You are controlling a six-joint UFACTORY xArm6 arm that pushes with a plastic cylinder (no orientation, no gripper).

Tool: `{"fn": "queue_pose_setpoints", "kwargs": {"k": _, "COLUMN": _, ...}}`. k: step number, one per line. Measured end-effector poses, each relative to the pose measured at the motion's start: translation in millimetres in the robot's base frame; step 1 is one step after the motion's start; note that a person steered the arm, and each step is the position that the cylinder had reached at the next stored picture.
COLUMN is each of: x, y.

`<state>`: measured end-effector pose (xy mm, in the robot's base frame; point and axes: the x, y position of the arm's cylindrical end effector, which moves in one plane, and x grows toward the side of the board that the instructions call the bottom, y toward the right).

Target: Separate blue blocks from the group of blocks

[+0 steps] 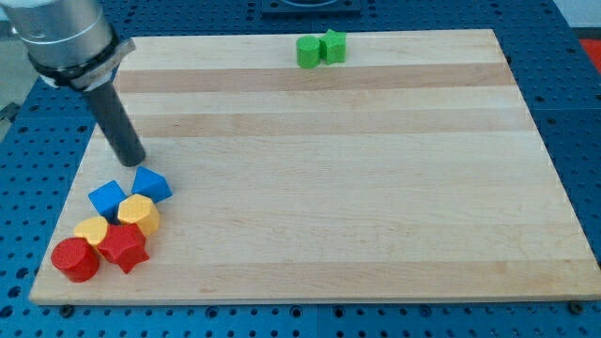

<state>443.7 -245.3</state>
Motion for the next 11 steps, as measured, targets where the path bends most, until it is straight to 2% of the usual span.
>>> {"fn": "queue_pose_setpoints", "kwargs": {"k": 1, "x": 11.8, "y": -57.5}}
{"fn": "queue_pose_setpoints", "kwargs": {"k": 2, "x": 18.6, "y": -59.6}}
{"fn": "queue_pose_setpoints", "kwargs": {"k": 3, "x": 56.1, "y": -59.0}}
{"fn": "queue_pose_setpoints", "kwargs": {"k": 4, "x": 73.0, "y": -58.8}}
{"fn": "queue_pose_setpoints", "kwargs": {"k": 6, "x": 78.7, "y": -47.8}}
{"fn": "queue_pose_setpoints", "kwargs": {"k": 8, "x": 71.4, "y": -1.9}}
{"fn": "queue_pose_setpoints", "kwargs": {"k": 10, "x": 9.7, "y": 64.2}}
{"fn": "queue_pose_setpoints", "kwargs": {"k": 11, "x": 8.6, "y": 62.6}}
